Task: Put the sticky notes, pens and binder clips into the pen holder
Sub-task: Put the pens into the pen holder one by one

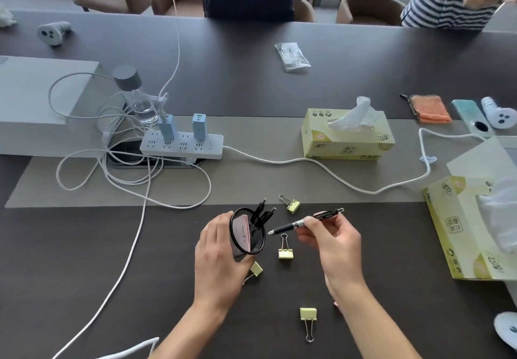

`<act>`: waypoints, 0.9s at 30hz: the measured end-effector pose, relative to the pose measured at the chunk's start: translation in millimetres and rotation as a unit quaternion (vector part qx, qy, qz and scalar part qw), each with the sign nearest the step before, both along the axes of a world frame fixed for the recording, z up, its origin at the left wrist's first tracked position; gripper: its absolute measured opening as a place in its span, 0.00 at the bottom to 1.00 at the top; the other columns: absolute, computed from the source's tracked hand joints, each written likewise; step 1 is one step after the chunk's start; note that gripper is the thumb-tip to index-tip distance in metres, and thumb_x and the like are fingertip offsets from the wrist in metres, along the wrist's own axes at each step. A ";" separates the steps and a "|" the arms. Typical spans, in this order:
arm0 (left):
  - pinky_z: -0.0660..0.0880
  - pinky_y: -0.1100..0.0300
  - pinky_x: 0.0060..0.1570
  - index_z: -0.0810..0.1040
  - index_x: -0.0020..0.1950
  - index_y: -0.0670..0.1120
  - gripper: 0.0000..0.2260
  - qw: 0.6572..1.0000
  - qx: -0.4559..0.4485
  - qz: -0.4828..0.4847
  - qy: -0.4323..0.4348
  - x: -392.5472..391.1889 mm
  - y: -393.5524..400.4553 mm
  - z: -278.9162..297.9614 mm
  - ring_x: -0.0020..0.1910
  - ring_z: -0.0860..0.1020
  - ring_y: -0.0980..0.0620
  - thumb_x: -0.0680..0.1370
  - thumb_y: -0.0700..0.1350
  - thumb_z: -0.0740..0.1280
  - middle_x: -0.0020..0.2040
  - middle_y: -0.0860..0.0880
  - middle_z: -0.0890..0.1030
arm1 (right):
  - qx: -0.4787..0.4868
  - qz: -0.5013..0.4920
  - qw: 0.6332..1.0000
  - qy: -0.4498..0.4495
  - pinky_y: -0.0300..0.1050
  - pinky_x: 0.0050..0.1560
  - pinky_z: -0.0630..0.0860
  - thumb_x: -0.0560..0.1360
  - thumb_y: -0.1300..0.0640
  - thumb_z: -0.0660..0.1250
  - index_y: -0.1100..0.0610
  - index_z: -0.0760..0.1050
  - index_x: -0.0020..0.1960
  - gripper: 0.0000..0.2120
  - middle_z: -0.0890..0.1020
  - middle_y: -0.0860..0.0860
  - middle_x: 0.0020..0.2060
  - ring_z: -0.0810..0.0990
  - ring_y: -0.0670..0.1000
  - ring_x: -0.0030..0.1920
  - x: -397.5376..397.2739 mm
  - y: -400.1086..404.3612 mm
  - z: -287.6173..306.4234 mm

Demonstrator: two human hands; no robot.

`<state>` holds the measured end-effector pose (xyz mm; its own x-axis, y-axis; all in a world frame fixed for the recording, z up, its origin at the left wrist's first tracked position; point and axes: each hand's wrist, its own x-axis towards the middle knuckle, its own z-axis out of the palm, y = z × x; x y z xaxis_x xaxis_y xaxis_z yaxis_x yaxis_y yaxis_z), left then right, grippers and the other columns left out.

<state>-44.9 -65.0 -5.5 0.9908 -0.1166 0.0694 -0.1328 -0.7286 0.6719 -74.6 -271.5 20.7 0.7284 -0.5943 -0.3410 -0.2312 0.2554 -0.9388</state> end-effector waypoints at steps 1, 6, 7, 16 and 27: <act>0.71 0.46 0.67 0.68 0.73 0.49 0.41 1.000 0.001 -0.011 -0.004 -1.3 -5.1 1.4 0.69 0.71 0.47 0.64 0.46 0.81 0.68 0.49 0.76 | -0.016 0.008 1.000 0.005 0.43 0.38 0.85 0.74 0.65 0.76 0.59 0.82 0.44 0.04 0.89 0.57 0.38 0.90 0.57 0.39 -5.4 3.6 0.0; 0.71 0.44 0.67 0.68 0.73 0.46 0.40 0.998 0.001 -0.049 -0.032 -8.1 -21.7 7.0 0.69 0.72 0.45 0.64 0.44 0.80 0.68 0.47 0.76 | -0.153 0.088 0.979 0.097 0.43 0.41 0.83 0.68 0.54 0.80 0.57 0.81 0.40 0.10 0.88 0.51 0.34 0.88 0.53 0.39 -15.4 23.7 -7.3; 0.71 0.44 0.68 0.69 0.73 0.45 0.40 0.998 0.001 -0.054 -0.035 -9.5 -23.0 7.2 0.69 0.72 0.44 0.64 0.44 0.80 0.68 0.46 0.76 | -0.187 0.114 0.968 0.126 0.38 0.39 0.80 0.67 0.51 0.81 0.56 0.81 0.39 0.11 0.88 0.49 0.33 0.86 0.50 0.37 -17.0 26.0 -7.7; 0.70 0.41 0.68 0.71 0.73 0.42 0.37 0.997 0.012 -0.075 -0.032 -15.0 -21.3 9.1 0.70 0.73 0.41 0.65 0.41 0.78 0.68 0.44 0.77 | -0.153 0.097 0.980 0.085 0.39 0.30 0.79 0.75 0.58 0.78 0.52 0.84 0.44 0.04 0.88 0.49 0.34 0.85 0.49 0.29 -29.6 16.9 -7.9; 0.71 0.43 0.68 0.68 0.73 0.47 0.42 1.000 -0.001 -0.004 0.000 -14.4 -0.7 1.0 0.70 0.72 0.45 0.62 0.44 0.82 0.69 0.47 0.76 | -0.488 0.230 0.794 0.281 0.49 0.44 0.78 0.72 0.36 0.72 0.50 0.75 0.56 0.22 0.78 0.48 0.51 0.81 0.54 0.53 -20.9 32.7 -67.3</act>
